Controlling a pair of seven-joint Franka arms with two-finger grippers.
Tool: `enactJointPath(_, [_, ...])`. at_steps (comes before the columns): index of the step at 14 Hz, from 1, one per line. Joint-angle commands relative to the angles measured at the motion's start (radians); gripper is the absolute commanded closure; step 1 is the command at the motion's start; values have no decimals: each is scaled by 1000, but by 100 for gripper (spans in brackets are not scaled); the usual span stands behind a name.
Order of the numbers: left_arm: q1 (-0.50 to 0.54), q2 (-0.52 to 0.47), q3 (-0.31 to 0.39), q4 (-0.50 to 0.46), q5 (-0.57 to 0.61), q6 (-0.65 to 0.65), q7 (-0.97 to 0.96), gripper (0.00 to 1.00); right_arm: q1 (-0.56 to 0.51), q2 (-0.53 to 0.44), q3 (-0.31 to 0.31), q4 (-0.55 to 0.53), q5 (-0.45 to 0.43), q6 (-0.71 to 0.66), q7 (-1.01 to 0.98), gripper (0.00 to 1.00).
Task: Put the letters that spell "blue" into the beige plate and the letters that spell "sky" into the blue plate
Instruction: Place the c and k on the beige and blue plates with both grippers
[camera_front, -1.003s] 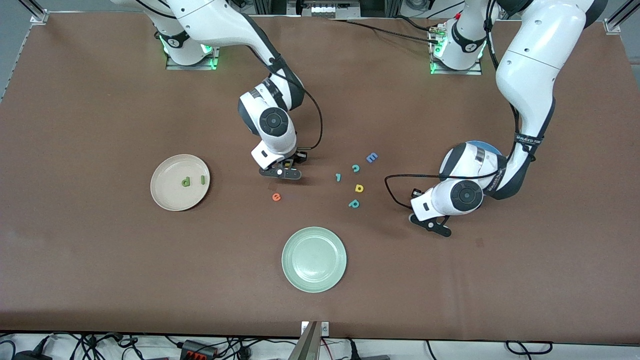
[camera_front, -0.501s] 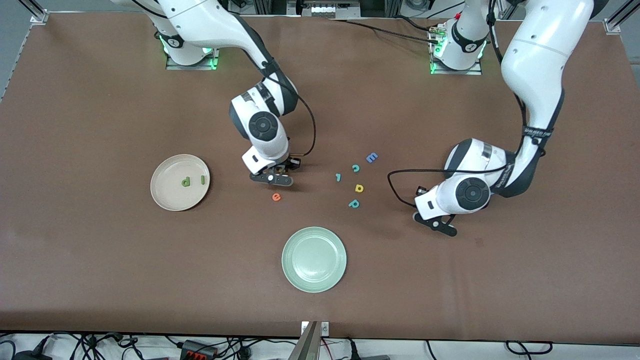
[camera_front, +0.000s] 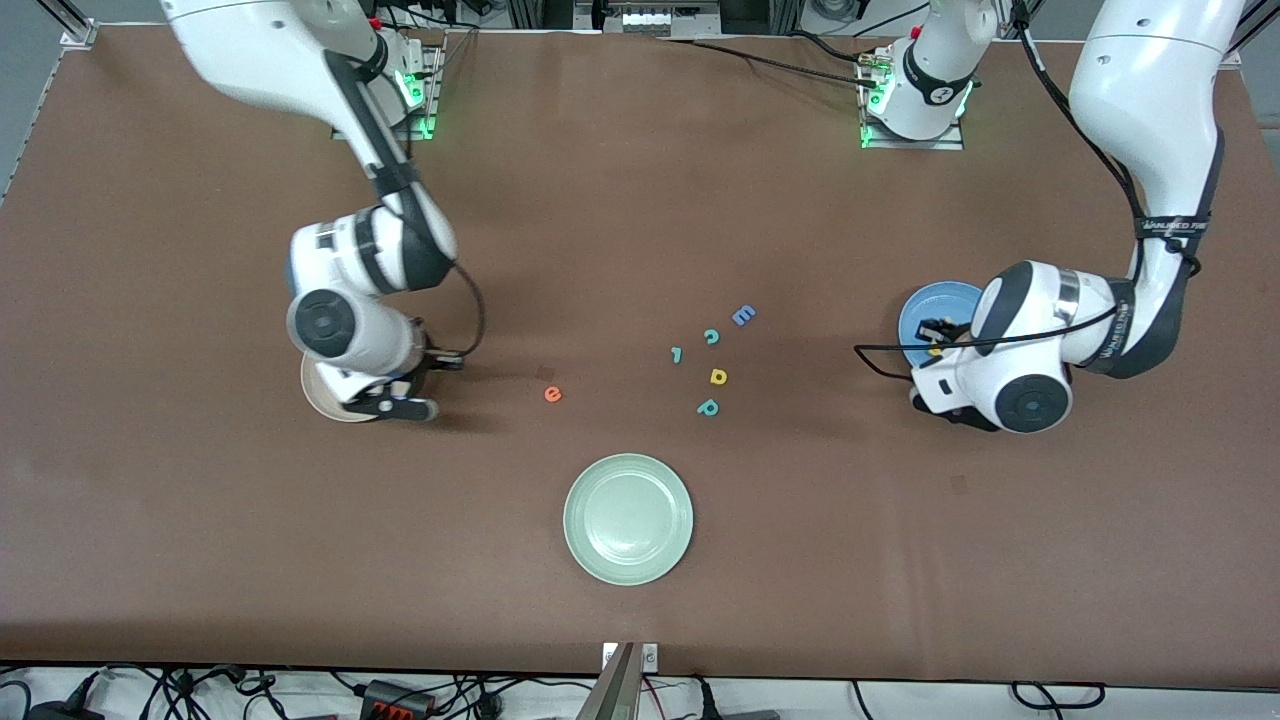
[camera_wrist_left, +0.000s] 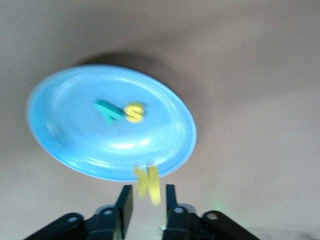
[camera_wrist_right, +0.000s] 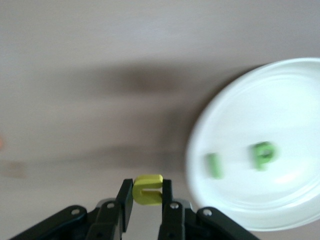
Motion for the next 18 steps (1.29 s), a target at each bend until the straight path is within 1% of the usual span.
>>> enactJointPath(1, [-27,-2,-16,4,28,7,199,0,-94,-49,18,-79,2,-32,-103,84])
enactJointPath(2, [-4,-5,-15,5,14,20,226,0,-133,-50,18,-106,2,-32,-147,84])
enactJointPath(4, [80,3,-16,7,6,35,225,0,-195,-40,18,-132,-1,-23,-215,84])
enactJointPath(6, [76,-2,-18,10,5,34,222,0,-247,-21,18,-134,-2,-17,-272,84])
enactJointPath(7, [75,-7,-30,19,5,28,216,0,-255,-12,18,-132,-4,-8,-279,78])
enactJointPath(8, [76,-14,-36,31,5,23,189,0,-257,-9,18,-131,-1,3,-277,20])
enactJointPath(9, [76,-25,-39,36,5,22,140,0,-258,-11,18,-119,2,-5,-272,0])
enactJointPath(12, [76,-85,-61,41,6,21,-14,0,-244,-34,32,-73,7,-26,-260,0])
enactJointPath(13, [76,-103,-65,65,6,15,-46,0,-215,-34,43,-47,8,-25,-238,0])
enactJointPath(15, [75,-119,-65,160,6,-18,-77,0,-146,-24,44,27,8,-15,-160,0])
enactJointPath(17, [73,-116,-64,286,-3,-81,-86,0,-71,37,44,125,-2,-14,-76,0])
enactJointPath(18, [66,-144,-55,300,-41,-84,-85,0,-36,66,44,162,-2,-14,-53,0])
